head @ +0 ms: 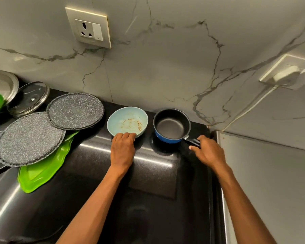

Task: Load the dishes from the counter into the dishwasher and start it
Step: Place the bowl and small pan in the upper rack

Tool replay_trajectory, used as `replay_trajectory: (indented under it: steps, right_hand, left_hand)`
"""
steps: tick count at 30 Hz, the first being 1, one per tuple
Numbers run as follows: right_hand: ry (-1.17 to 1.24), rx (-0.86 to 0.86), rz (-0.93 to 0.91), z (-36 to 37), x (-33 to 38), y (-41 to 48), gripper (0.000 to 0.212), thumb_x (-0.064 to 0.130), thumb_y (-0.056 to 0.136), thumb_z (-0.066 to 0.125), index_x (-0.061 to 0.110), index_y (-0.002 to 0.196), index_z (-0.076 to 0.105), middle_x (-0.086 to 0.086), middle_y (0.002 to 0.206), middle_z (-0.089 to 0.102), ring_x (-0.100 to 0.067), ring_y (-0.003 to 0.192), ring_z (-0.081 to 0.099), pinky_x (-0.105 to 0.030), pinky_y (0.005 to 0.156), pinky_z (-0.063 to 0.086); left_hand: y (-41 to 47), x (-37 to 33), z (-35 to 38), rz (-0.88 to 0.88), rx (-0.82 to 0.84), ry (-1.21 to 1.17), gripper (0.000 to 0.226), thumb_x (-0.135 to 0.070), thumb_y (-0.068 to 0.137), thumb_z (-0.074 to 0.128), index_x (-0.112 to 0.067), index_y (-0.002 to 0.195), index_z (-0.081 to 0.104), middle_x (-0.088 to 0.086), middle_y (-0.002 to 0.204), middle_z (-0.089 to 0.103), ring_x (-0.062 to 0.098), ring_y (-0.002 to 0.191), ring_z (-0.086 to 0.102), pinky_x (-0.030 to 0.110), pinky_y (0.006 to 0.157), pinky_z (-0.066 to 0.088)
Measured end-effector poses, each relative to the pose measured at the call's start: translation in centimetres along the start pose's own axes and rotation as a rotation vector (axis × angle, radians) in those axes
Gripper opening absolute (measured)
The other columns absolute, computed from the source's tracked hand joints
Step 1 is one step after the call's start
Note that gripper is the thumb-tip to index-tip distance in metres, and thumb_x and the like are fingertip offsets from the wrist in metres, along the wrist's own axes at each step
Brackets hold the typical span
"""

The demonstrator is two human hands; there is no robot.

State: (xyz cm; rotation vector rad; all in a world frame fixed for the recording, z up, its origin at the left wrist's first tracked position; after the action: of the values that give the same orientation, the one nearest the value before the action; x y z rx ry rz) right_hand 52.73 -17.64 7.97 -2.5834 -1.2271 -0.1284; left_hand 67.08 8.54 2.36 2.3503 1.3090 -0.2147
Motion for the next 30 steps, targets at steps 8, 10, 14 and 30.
replay_trajectory:
  steps: [8, 10, 14, 30]
  right_hand:
    - [0.934, 0.011, 0.297, 0.0, 5.8, -12.3, 0.031, 0.033, 0.088, 0.076, 0.006, 0.093, 0.062, -0.008, 0.069, 0.072, -0.011, 0.043, 0.054, -0.025, 0.040, 0.045]
    - [1.113, -0.009, 0.303, -0.4, 7.3, -15.5, 0.035, 0.039, 0.090, 0.073, 0.006, 0.091, 0.063, -0.007, 0.064, 0.067, -0.010, 0.041, 0.046, -0.024, 0.040, 0.036]
    - [1.415, -0.089, 0.376, 0.0, 9.5, -21.9, 0.046, 0.050, 0.095, 0.062, 0.005, 0.100, 0.065, -0.003, 0.061, 0.057, -0.008, 0.044, 0.040, -0.021, 0.041, 0.032]
    - [2.033, -0.405, 0.365, 2.1, 7.5, -42.2, 0.037, 0.025, 0.090, 0.066, 0.008, 0.120, 0.053, -0.004, 0.074, 0.059, -0.002, 0.038, 0.033, -0.014, 0.034, 0.027]
  left_hand:
    - [-4.6, -3.2, -4.4, 0.076, 0.005, -0.263, 0.031, 0.001, 0.087, 0.069, -0.007, 0.117, 0.071, 0.013, 0.106, 0.073, 0.033, 0.094, 0.066, 0.047, 0.083, 0.056]
    - [-5.9, -3.2, -5.7, 0.086, 0.038, -0.355, 0.031, -0.005, 0.091, 0.068, -0.008, 0.122, 0.070, 0.012, 0.113, 0.073, 0.032, 0.101, 0.065, 0.047, 0.089, 0.055]
    - [-8.9, -2.3, -9.1, -0.002, 0.137, -0.670, 0.034, -0.013, 0.096, 0.066, -0.009, 0.130, 0.066, 0.009, 0.127, 0.067, 0.026, 0.118, 0.058, 0.036, 0.100, 0.048]
    - [-21.0, -8.3, -14.5, -0.523, 0.876, -1.823, 0.027, -0.020, 0.098, 0.061, -0.023, 0.124, 0.066, 0.001, 0.125, 0.070, 0.020, 0.117, 0.065, 0.037, 0.091, 0.057]
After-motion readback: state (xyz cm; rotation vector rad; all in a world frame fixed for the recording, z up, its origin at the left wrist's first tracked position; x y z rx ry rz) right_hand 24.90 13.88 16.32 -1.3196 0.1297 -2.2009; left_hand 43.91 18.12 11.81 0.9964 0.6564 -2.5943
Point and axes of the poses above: each hand's wrist, its own y-axis towards the middle knuckle, its own z-axis out of the palm, x = y × z, the point moved 2 cm from there along y, towards the middle knuckle
